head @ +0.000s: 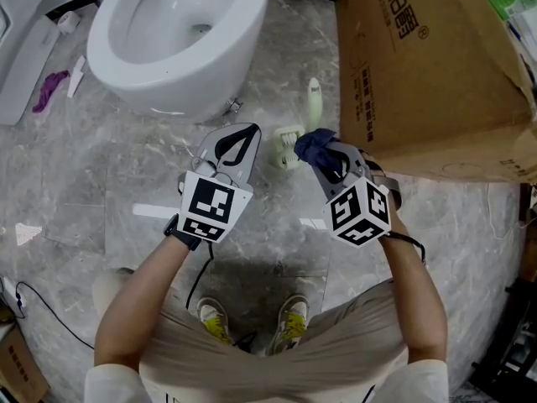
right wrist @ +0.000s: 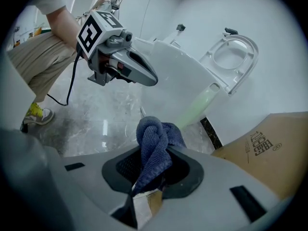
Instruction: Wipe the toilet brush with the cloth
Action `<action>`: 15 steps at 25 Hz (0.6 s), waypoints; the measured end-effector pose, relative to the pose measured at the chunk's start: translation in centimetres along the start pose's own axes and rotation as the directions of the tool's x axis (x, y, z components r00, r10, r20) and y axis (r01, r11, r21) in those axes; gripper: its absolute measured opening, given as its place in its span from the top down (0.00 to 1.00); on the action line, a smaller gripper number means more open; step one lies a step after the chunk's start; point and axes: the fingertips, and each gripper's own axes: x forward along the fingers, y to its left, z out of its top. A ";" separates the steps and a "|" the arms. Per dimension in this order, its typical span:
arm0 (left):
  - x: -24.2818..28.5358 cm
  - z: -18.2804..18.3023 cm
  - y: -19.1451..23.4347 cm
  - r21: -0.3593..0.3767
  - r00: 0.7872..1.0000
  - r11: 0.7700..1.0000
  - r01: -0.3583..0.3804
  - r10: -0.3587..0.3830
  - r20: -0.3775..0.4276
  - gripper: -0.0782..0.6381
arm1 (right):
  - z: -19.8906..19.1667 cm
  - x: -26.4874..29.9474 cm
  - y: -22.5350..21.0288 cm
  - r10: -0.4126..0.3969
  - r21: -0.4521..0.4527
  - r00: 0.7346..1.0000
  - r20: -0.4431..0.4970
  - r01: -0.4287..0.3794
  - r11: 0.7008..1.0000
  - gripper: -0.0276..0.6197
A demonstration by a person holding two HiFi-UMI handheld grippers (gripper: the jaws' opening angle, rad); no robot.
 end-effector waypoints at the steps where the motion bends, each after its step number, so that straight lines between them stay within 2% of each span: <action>1: 0.0 0.0 0.0 0.000 1.000 1.000 0.000 0.000 -0.001 0.89 | -0.2 0.2 0.1 0.006 0.000 1.000 -0.005 -0.006 1.000 0.80; 15: 0.6 0.0 -0.3 0.000 1.000 1.000 0.004 -0.004 -0.006 0.89 | -1.9 3.5 2.1 0.068 0.010 0.995 -0.066 -0.068 0.998 0.80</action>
